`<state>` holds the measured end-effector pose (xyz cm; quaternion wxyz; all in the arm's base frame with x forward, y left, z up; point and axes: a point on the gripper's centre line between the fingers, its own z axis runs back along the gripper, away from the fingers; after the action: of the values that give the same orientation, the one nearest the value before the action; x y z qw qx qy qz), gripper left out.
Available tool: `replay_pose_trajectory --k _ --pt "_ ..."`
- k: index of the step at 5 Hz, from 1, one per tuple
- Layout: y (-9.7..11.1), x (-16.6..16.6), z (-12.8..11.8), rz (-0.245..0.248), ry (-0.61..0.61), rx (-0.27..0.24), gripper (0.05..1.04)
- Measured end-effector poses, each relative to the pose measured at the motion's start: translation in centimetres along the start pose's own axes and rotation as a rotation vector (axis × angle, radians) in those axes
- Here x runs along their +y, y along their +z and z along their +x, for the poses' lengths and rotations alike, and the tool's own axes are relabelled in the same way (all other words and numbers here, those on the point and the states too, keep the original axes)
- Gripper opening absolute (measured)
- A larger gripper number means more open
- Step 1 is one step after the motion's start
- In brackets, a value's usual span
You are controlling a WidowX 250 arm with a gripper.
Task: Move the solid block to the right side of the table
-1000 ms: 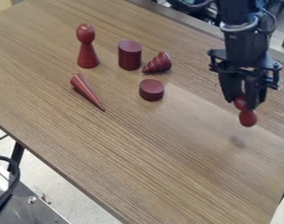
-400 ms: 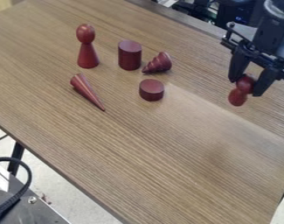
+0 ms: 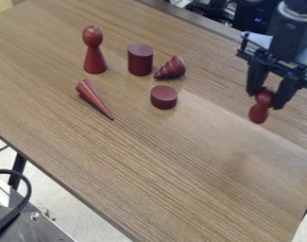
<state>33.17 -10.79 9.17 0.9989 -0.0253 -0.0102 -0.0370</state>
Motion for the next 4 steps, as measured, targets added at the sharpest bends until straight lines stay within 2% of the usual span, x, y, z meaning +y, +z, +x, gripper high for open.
replay_pose_trajectory --k 1,2,4 --pt "-0.7 0.0 -0.3 -0.031 0.015 0.05 0.484" --pt "-1.4 0.1 -0.2 -0.055 0.032 0.076 0.484" --pt "-2.0 0.4 -0.1 -0.086 0.041 0.064 0.484"
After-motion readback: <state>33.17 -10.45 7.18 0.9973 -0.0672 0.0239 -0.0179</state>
